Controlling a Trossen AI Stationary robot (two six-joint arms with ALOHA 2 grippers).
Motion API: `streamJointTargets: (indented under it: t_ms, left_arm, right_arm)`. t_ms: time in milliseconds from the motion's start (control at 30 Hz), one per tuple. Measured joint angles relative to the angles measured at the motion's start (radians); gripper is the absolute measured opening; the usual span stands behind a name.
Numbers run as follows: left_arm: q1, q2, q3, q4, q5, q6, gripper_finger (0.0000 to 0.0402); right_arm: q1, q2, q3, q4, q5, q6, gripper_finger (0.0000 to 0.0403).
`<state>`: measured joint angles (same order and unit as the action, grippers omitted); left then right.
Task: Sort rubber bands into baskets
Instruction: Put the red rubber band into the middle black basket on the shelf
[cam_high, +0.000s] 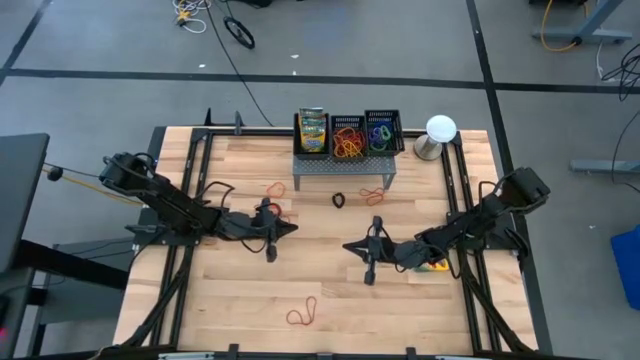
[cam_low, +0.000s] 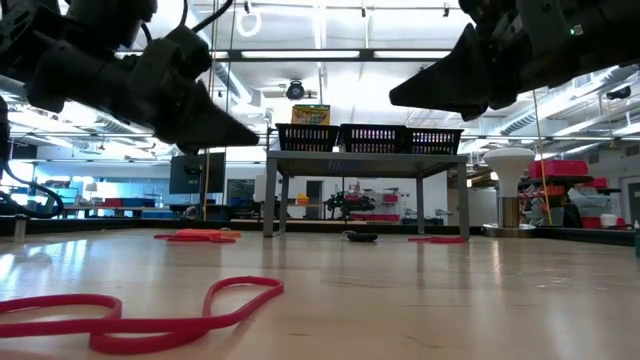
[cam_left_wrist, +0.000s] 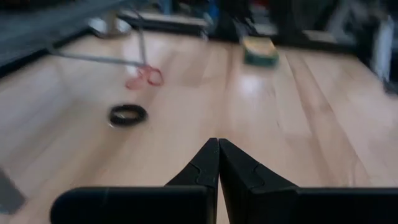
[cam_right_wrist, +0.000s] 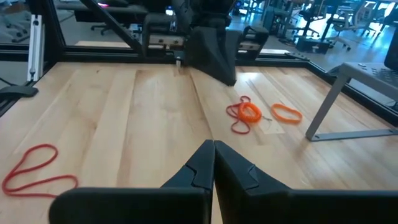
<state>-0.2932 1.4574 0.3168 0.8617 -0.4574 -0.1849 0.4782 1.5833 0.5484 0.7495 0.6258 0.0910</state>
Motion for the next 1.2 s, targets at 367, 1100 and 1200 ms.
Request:
streamJointTargets:
  t_ms: [367, 1100, 1200]
  left_arm:
    - [-0.062, 0.000, 0.125, -0.585, -0.041, -0.171, 0.0026]
    - [-0.103, 0.000, 0.198, -0.839, 0.083, -0.259, 0.0086]
    - [-0.082, 0.000, 0.198, -0.844, 0.168, -0.246, 0.0086]
  right_arm:
    - [0.000, 0.000, 0.000, -0.005, -0.001, 0.000, 0.0018]
    - [0.000, 0.000, 0.000, -0.006, 0.000, -0.001, 0.0018]
    - [0.000, 0.000, 0.000, -0.006, 0.000, -0.001, 0.0018]
